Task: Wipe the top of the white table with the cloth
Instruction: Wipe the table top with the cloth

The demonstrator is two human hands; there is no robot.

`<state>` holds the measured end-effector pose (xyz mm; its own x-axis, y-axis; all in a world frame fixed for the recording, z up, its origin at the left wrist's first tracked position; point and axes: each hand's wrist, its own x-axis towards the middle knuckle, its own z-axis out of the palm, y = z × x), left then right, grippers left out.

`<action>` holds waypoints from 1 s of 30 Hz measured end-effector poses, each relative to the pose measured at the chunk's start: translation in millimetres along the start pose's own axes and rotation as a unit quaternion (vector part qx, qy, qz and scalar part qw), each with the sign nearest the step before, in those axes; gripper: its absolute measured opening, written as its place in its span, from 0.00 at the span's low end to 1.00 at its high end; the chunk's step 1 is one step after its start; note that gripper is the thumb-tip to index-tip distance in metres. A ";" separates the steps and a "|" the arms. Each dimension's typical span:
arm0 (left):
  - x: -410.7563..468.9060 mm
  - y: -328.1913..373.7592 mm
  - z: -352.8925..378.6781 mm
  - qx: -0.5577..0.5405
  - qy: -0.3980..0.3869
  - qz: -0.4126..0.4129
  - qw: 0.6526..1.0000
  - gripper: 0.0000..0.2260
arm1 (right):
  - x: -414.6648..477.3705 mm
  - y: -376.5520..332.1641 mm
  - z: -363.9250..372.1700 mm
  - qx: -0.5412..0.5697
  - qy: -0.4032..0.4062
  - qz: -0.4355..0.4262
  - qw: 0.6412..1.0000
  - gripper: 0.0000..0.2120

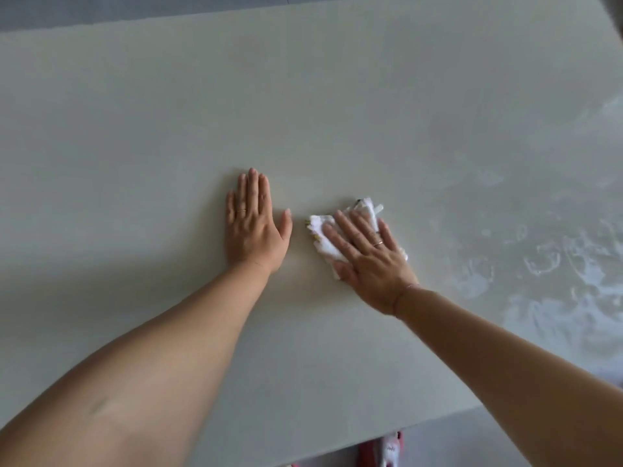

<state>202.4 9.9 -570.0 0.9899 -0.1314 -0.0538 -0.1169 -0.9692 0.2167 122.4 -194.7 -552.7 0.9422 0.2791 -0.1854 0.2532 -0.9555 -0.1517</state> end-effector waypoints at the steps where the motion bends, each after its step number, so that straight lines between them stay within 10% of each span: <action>1: 0.2 -0.2 -1.3 0.000 -0.003 -0.001 1.000 0.31 | -2.0 13.8 -2.0 0.001 0.002 0.024 1.000 0.26; 6: -40.0 12.4 -10.3 -0.043 0.046 -0.028 0.998 0.30 | -13.1 -17.3 11.2 0.063 0.027 0.247 0.967 0.28; 13: -140.4 43.5 9.0 -0.014 0.002 -0.008 1.000 0.28 | -52.5 11.4 4.2 -0.010 -0.003 -0.021 1.000 0.27; 19: -139.4 46.1 11.0 0.004 -0.014 -0.019 1.000 0.29 | -67.7 -39.9 18.4 0.078 0.025 0.255 0.963 0.29; 25: -139.0 44.3 8.9 0.004 -0.023 -0.013 1.000 0.30 | -121.1 -29.4 24.0 0.015 -0.002 -0.020 1.000 0.26; 30: -138.1 45.9 10.2 0.005 -0.020 -0.018 1.000 0.30 | -134.1 -16.2 20.5 0.073 0.023 0.246 0.966 0.29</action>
<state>59.5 -18.6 -562.6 0.9894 -0.1038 -0.1014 -0.0814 -0.9755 0.2046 -12.6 -214.7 -545.3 0.9503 -0.2129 -0.2270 -0.2579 -0.9470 -0.1916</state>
